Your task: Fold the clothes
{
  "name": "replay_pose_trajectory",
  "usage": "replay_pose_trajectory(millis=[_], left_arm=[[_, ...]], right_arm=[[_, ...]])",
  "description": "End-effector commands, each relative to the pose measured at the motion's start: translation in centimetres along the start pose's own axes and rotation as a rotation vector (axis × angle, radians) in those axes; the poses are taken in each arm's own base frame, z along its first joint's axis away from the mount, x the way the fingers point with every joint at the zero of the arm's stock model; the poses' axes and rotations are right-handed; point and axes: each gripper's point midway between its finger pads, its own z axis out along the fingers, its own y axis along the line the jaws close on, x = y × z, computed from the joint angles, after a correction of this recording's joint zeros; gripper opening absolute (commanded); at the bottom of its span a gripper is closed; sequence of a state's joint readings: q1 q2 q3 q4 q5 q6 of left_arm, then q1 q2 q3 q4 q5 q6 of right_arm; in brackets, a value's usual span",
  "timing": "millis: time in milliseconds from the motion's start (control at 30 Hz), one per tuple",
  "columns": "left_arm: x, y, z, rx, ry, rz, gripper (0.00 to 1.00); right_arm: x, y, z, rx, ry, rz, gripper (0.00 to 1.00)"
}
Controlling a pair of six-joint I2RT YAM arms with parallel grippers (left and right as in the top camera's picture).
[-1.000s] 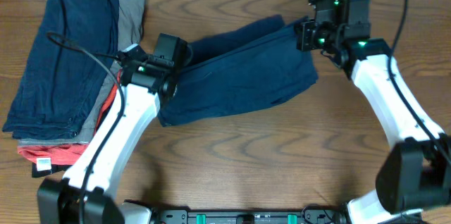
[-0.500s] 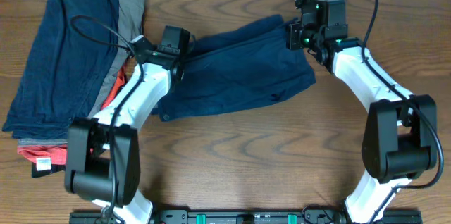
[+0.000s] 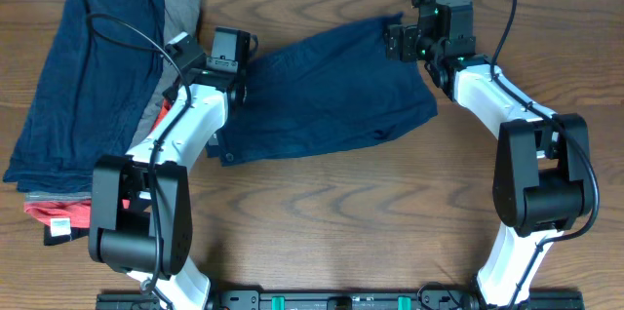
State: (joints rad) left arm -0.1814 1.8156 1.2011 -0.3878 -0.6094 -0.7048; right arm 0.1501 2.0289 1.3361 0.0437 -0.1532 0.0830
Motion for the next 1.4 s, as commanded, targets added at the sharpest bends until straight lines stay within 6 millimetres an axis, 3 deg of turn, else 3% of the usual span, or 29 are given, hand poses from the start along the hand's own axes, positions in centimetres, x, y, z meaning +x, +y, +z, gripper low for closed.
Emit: replay_pose_trajectory(millis=[0, 133, 233, 433, 533, 633, 767, 933, 1033, 1200, 1367], left_arm=[[-0.8, 1.1, -0.3, -0.026, -0.007, 0.104, 0.98], [-0.5, 0.5, -1.5, 0.052, 0.038, 0.193, 0.98], [-1.5, 0.5, -2.8, 0.089, 0.027, 0.190, 0.98], [-4.8, 1.1, -6.4, 0.153, -0.054, 0.117, 0.98], [-4.7, 0.7, -7.0, 0.193, -0.040, 0.112, 0.98], [-3.3, -0.2, -6.1, 0.224, 0.014, 0.131, 0.98], [-0.8, -1.4, -3.2, 0.217, 0.084, 0.178, 0.98], [2.6, -2.3, 1.0, 0.196, 0.169, 0.252, 0.98], [3.9, -1.9, 2.4, 0.173, 0.207, 0.263, 0.98], [4.4, -1.6, 2.7, 0.161, 0.227, 0.285, 0.98], [5.5, -2.6, 2.5, 0.273, 0.291, 0.354, 0.98]], right_arm=[[-2.0, 0.7, -1.4, -0.022, -0.034, -0.015, 0.99], [-3.5, 2.0, -3.3, -0.072, -0.057, -0.023, 0.99], [-4.0, 2.8, -4.1, -0.080, -0.060, -0.035, 0.99], [-3.0, 4.1, -4.0, -0.097, -0.025, -0.050, 0.99], [-2.9, 4.6, -4.0, -0.105, -0.021, -0.056, 0.99], [-2.8, 5.3, -3.9, -0.113, -0.018, -0.072, 0.99], [-2.4, 6.0, -3.8, -0.116, -0.010, -0.089, 0.98], [-1.7, 5.5, -3.8, -0.089, 0.022, -0.094, 0.96], [-1.2, 5.4, -3.8, -0.082, 0.040, -0.102, 0.96], [-0.5, 5.2, -3.8, -0.074, 0.065, -0.099, 0.97], [0.7, 5.0, -3.8, -0.070, 0.113, -0.093, 0.97]])
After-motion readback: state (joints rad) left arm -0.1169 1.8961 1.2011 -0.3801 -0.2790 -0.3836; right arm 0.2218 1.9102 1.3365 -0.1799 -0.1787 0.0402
